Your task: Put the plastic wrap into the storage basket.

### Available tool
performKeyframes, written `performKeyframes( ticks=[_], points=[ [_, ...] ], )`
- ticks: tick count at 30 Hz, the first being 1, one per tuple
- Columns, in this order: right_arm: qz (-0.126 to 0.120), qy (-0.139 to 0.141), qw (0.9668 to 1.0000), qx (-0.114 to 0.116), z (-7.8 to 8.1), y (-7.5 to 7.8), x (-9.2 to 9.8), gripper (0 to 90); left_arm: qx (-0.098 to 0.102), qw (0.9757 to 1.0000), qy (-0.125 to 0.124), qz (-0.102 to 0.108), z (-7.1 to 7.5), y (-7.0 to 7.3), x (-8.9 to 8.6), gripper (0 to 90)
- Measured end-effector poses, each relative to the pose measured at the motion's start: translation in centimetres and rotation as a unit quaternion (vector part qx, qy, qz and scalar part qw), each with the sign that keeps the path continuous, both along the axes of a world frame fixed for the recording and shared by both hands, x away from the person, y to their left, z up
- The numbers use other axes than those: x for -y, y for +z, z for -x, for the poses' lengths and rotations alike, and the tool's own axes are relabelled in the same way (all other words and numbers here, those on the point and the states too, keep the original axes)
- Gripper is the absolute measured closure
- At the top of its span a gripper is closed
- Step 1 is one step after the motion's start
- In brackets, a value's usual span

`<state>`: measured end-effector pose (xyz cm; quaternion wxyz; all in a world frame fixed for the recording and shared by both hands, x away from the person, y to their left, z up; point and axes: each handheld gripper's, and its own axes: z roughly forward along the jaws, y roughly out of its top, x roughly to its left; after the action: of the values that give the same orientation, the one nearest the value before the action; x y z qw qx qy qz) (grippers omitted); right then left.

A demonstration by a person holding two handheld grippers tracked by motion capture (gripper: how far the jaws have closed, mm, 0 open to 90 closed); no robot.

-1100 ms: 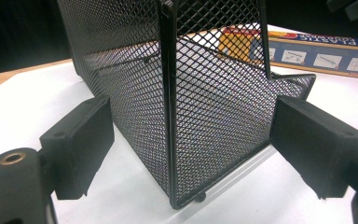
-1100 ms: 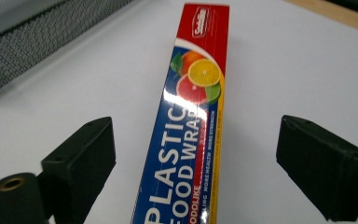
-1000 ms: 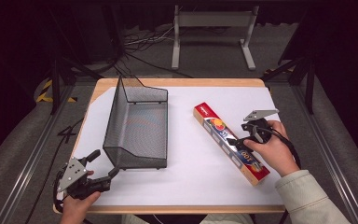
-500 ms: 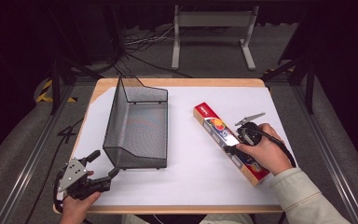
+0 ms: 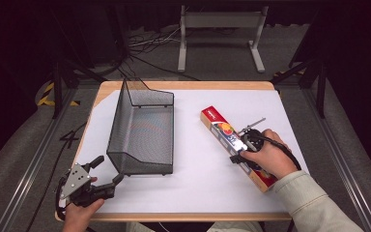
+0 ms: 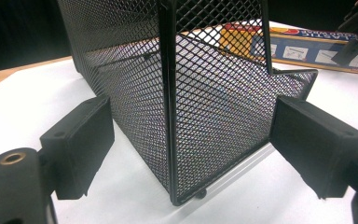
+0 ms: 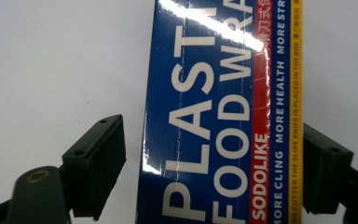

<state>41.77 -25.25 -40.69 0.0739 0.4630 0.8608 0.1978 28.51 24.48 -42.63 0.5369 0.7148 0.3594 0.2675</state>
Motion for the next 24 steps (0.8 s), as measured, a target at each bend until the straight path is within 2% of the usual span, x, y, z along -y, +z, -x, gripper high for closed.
performKeyframes(
  ticks=[8,12,21,24],
  points=[
    [0.027,-0.015,0.9995,-0.002,-0.13,0.14,-0.07,35.8,0.0,1.0,0.0,0.002,0.04,-0.01,-0.01,14.8],
    [0.026,-0.027,0.9993,-0.004,-0.06,0.13,-0.08,36.3,0.0,1.0,0.001,0.0,0.01,0.0,-0.02,14.8],
    [0.053,-0.028,0.9982,-0.006,-0.14,0.41,-0.56,40.1,-0.001,1.0,0.001,-0.001,0.05,0.03,-0.12,14.9],
    [0.054,-0.03,0.9981,-0.004,-0.12,0.43,-0.59,40.6,-0.002,1.0,0.003,0.0,0.04,0.02,-0.17,14.9]
  ],
)
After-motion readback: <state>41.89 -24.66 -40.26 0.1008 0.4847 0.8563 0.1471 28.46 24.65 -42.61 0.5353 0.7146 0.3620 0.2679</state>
